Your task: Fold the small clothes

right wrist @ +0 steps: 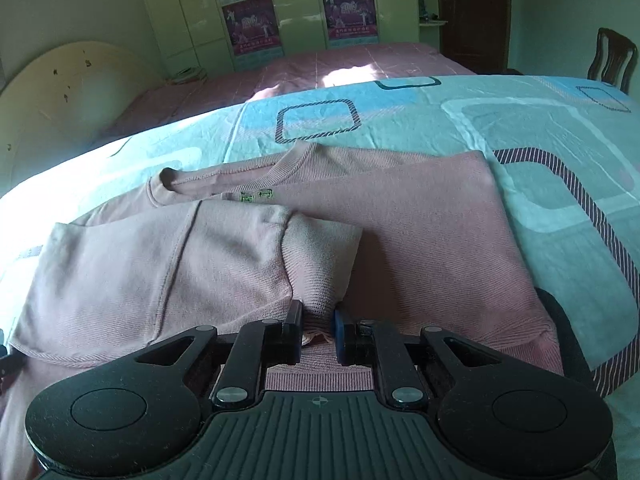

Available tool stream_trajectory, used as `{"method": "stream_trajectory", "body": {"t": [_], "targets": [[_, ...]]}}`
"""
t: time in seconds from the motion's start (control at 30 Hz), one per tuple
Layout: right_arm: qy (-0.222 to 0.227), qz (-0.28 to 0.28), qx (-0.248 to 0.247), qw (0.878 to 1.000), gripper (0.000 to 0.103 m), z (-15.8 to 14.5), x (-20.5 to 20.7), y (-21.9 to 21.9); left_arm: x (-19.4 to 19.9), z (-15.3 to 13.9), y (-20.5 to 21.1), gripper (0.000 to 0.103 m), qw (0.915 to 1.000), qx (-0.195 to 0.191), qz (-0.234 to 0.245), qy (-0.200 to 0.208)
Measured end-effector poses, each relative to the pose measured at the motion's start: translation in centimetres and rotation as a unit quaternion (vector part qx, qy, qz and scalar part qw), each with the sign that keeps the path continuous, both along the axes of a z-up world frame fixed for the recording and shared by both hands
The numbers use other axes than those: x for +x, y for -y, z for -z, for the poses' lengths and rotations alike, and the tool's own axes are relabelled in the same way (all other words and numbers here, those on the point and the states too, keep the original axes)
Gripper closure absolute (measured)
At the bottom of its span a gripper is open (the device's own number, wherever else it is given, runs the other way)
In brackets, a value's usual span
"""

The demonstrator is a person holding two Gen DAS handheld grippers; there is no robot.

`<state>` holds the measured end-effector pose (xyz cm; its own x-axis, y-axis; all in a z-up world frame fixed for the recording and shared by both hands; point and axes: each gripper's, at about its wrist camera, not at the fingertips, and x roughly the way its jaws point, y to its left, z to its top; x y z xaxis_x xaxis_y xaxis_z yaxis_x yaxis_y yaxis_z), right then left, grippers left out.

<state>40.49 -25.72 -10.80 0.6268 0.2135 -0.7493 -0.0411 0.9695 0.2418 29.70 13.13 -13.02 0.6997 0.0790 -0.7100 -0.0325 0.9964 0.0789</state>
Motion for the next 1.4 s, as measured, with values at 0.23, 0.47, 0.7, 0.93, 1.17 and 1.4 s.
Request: {"method": "stream_trajectory", "body": {"t": [0.23, 0.47, 0.7, 0.93, 1.17, 1.4], "targets": [[0.017, 0.023, 0.007, 1.0, 0.052, -0.3, 3.0, 1.0, 4.8, -1.5, -0.1, 0.057, 0.998, -0.053, -0.03, 0.019], [-0.034, 0.01, 0.041, 0.999, 0.073, 2.7, 6.5, -0.4, 11.2, 0.2, 2.2, 0.059, 0.9982, -0.055, -0.021, 0.012], [0.012, 0.008, 0.044, 0.999, 0.097, 0.7, 4.9, 0.0, 13.3, 1.4, 2.7, 0.059, 0.9989, -0.044, -0.009, 0.012], [0.006, 0.013, -0.024, 1.0, 0.1, 2.6, 4.1, 0.2, 14.8, 1.9, 2.7, 0.057, 0.9992, -0.037, -0.009, 0.015], [0.044, 0.039, -0.015, 0.998, 0.098, 0.7, 4.4, 0.8, 17.1, 2.3, 2.3, 0.056, 0.9996, -0.017, -0.018, 0.015], [0.056, 0.006, -0.028, 0.998, 0.098, 0.6, 5.9, -1.3, 18.2, 3.5, 1.4, 0.038, 0.9985, -0.019, -0.051, 0.007]]}}
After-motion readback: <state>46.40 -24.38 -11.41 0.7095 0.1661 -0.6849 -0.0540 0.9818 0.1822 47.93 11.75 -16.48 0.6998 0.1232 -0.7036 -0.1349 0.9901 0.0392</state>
